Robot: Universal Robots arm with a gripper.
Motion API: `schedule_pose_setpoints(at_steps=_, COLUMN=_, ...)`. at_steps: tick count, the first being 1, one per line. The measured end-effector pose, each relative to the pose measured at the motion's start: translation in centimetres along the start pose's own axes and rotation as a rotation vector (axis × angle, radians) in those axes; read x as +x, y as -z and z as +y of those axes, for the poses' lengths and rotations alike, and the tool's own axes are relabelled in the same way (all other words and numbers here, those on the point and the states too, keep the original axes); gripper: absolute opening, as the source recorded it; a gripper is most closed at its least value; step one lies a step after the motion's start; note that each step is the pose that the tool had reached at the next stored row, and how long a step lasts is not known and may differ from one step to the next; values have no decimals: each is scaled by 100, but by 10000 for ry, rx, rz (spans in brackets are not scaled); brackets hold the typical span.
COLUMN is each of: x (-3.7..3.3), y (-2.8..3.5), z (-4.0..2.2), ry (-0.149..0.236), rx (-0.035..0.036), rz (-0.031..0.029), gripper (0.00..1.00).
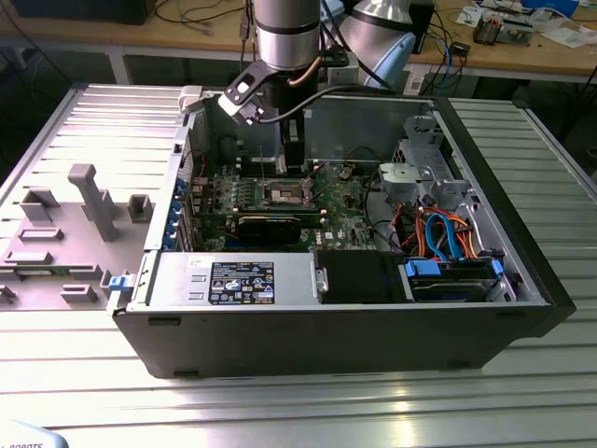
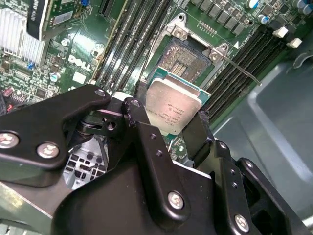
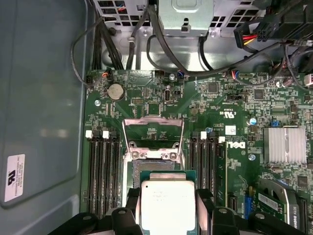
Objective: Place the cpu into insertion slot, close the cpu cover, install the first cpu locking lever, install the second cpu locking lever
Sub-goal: 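Place the cpu into insertion slot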
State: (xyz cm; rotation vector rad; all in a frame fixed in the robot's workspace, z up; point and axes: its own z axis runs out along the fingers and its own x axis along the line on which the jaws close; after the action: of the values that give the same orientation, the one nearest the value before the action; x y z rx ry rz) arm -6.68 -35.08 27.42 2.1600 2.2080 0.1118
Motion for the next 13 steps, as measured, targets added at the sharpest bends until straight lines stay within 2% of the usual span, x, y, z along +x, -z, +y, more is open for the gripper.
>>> schedule_pose_setpoints(at_steps=4, x=0, y=-44, z=-4, ry=-16, rx=-2, rz=171, gripper=54)
schedule_pose_setpoints(at_steps=6, x=-1, y=-68, z=-7, ry=-18, rx=-3, rz=227, gripper=54)
schedule_pose_setpoints(at_steps=7, x=-1, y=-88, z=-10, ry=-21, rx=-4, rz=280, gripper=54)
schedule_pose_setpoints(at_steps=8, x=-1, y=-109, z=-11, ry=-22, rx=-4, rz=307, gripper=54)
schedule_pose_setpoints(at_steps=12, x=-2, y=-167, z=-17, ry=-27, rx=-5, rz=356, gripper=54)
schedule_pose_setpoints(at_steps=13, x=-3, y=-204, z=-20, ry=-29, rx=-6, rz=384, gripper=54)
